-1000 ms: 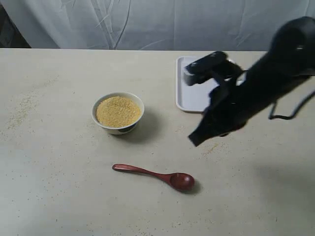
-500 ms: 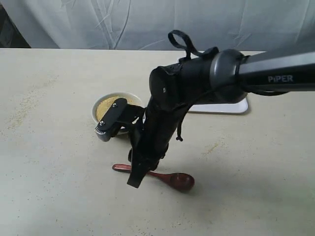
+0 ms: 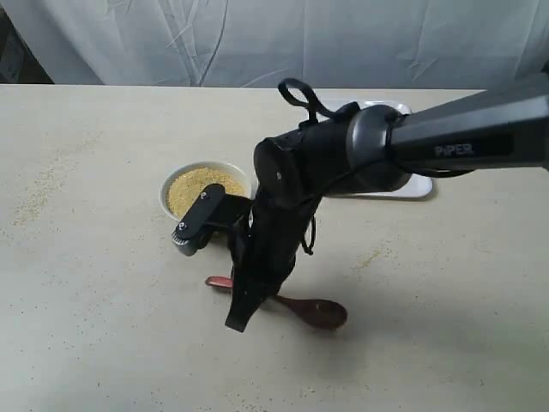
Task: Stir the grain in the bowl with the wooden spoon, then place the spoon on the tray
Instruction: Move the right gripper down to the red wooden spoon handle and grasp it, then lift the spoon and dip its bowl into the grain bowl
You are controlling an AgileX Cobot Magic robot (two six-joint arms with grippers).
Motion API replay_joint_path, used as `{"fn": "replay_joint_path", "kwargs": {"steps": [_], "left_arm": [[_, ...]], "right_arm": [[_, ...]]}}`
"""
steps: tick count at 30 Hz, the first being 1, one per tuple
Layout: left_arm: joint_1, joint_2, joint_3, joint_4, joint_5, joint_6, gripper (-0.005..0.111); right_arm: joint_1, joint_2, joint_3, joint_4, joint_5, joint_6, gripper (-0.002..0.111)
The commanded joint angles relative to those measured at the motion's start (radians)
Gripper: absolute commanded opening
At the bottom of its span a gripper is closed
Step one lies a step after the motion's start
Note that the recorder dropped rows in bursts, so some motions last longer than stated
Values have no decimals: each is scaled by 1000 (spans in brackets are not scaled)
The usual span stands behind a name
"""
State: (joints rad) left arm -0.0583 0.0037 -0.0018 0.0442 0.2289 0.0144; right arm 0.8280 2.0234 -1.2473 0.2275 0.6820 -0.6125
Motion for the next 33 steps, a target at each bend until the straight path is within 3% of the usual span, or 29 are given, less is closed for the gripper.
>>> {"fn": "replay_joint_path", "kwargs": {"steps": [1, 7, 15, 30, 33], "left_arm": [[-4, -4, 2, 2, -12, -4, 0], [-4, -4, 2, 2, -12, -4, 0], [-4, -4, 2, 2, -12, -4, 0], [-4, -4, 2, 2, -12, -4, 0], [-4, -4, 2, 2, -12, -4, 0]], "right_arm": [[-1, -135, -12, -150, 4, 204, 0], [-63, -200, -155, -391, -145, 911, 0], [-164, -16, -272, -351, -407, 1370, 1], [-160, 146, -273, -240, -527, 1453, 1], [-160, 146, -273, -238, -525, 1453, 11]]}}
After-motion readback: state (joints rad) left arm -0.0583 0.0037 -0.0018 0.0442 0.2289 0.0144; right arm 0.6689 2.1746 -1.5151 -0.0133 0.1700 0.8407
